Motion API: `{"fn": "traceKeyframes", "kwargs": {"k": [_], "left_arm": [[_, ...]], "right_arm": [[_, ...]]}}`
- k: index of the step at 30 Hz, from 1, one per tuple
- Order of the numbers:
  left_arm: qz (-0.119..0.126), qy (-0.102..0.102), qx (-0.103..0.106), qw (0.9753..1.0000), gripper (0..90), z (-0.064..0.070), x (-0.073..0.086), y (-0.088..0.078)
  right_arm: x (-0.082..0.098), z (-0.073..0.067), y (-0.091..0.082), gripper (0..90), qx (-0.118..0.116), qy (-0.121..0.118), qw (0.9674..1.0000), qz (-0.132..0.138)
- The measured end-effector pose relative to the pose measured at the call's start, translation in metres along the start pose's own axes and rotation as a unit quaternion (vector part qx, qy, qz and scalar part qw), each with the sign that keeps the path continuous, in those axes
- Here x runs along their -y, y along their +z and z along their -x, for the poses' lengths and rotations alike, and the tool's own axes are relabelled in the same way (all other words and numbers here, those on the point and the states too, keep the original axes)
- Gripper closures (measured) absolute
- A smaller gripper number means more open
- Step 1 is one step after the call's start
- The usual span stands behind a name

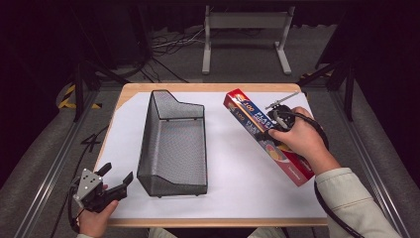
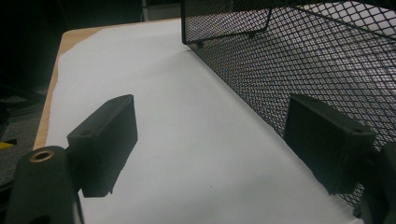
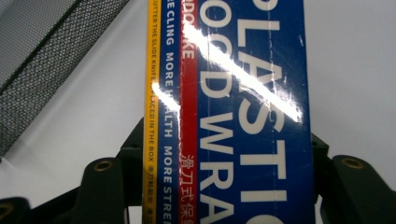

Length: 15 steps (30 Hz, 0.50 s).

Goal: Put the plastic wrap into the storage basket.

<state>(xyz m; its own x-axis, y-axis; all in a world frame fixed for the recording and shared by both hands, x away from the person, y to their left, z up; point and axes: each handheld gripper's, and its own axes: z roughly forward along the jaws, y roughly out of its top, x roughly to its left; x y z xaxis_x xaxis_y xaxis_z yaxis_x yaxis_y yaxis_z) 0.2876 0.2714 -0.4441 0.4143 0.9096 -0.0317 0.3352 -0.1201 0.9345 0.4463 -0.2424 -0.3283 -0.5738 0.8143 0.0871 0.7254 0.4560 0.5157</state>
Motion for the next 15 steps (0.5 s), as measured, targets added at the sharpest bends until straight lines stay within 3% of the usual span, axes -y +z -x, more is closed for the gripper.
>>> {"fn": "traceKeyframes", "kwargs": {"k": [15], "left_arm": [[0.003, -0.001, -0.002, 1.0000, 18.6, 0.001, 0.000, 0.000]], "right_arm": [[-0.023, -0.058, -0.007, 40.3, -0.013, 0.026, 0.9996, 0.006]]}}
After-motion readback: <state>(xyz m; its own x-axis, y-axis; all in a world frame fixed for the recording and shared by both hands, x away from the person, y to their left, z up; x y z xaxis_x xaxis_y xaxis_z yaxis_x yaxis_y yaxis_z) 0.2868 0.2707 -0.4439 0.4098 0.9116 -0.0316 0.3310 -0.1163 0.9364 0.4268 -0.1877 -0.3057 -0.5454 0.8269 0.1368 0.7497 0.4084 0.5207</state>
